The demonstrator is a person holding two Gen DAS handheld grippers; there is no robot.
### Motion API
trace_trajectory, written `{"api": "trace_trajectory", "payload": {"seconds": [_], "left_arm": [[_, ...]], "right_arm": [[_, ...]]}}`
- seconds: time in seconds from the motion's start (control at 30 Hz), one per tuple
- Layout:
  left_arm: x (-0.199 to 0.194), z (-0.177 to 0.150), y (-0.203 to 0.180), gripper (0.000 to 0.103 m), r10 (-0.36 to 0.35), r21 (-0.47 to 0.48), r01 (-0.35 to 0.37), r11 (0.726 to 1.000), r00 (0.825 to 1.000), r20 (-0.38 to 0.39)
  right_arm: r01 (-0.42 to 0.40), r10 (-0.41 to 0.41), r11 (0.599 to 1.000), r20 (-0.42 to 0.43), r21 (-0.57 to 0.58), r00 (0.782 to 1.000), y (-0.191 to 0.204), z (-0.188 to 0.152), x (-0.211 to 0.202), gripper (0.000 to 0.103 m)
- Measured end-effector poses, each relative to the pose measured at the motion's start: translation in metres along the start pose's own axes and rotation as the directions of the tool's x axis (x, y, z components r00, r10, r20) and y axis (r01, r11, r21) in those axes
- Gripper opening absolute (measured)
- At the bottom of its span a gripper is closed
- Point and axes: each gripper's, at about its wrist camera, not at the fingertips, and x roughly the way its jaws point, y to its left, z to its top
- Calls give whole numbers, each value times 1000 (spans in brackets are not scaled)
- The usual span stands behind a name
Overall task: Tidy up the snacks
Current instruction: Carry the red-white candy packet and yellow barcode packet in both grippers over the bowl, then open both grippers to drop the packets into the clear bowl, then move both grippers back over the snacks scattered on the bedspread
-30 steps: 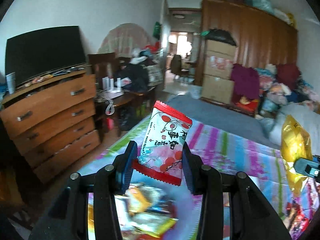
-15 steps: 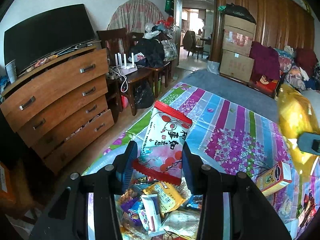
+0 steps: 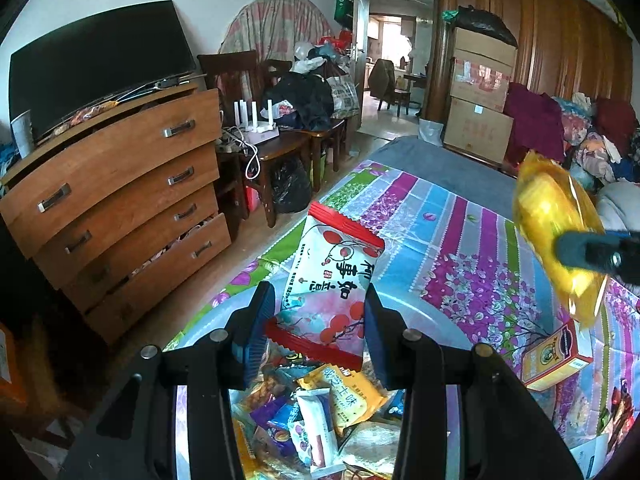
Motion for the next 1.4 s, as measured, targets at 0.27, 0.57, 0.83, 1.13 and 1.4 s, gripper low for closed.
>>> {"api": "trace_trajectory", "payload": {"seconds": [0.27,0.57,0.83,1.13,1.4], "left_arm": [[8,-5,4,45,8,4,-8,1000,1000,-23],[24,-13,15,81,66,-11,-66,998,997,-41],[34,-21,1,82,63,16,-62,998,995,-77],[3,-27,-29,82,29,57,-28,998,999,-20],[-70,-82,-139,82,-215,249,200,948,976,38]], "right_arm": [[-26,26,999,-8,-38,1000,22,28,27,46],[-42,44,998,27,-51,999,32,37,38,74],[-71,70,997,58,4,996,18,33,24,76],[-143,141,990,123,3,982,-1,-32,-38,77],[-39,17,996,266,77,964,-51,-157,-138,77]]}}
